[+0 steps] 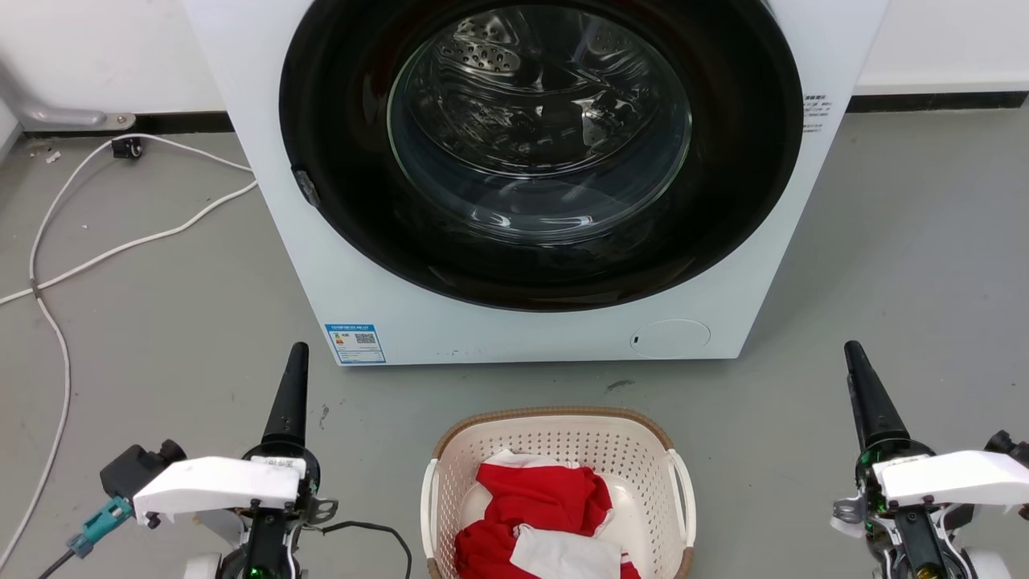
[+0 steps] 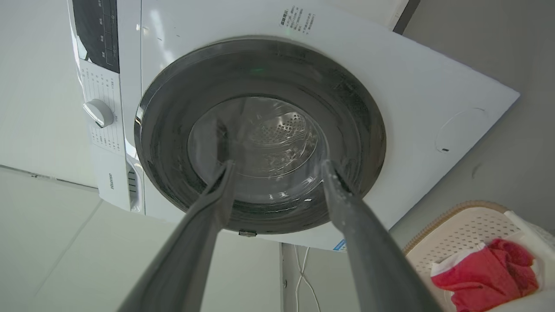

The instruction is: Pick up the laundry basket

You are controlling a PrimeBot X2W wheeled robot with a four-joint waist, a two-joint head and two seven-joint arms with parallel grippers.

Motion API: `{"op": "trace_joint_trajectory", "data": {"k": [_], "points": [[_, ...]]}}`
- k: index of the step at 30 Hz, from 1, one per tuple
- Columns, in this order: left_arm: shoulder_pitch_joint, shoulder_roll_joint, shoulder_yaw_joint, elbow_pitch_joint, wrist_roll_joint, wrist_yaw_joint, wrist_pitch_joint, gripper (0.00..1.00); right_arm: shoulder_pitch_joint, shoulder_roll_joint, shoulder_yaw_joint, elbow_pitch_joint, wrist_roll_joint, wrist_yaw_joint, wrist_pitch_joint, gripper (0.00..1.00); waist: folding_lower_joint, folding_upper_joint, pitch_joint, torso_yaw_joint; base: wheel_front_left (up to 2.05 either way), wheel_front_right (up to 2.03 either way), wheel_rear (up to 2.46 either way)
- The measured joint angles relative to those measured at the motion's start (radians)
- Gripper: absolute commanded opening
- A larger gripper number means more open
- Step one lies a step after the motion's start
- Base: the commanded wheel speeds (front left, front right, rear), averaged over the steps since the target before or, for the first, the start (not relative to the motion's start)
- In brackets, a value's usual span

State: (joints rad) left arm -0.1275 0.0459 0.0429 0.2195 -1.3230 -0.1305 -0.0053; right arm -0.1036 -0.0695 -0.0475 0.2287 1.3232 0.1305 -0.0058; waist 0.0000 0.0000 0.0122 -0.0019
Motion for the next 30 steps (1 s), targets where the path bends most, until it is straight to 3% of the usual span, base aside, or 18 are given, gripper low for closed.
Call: {"op": "trace_joint_trajectory", "data": {"k": [15,30], "points": [[-0.014,0.0,-0.026,-0.003,0.376,0.0,-0.057,1.0,-0.004,0.002,0.014,-0.027,-0.458,0.0,-0.056,1.0,0.0,0.0,0.003,0.002,0.0,0.0,0.0],[-0.026,0.002,-0.053,0.034,0.644,0.001,-0.104,1.0,-0.012,0.012,0.018,-0.006,-0.724,0.0,-0.101,1.0,0.0,0.0,0.004,0.004,0.0,0.0,0.0]]}}
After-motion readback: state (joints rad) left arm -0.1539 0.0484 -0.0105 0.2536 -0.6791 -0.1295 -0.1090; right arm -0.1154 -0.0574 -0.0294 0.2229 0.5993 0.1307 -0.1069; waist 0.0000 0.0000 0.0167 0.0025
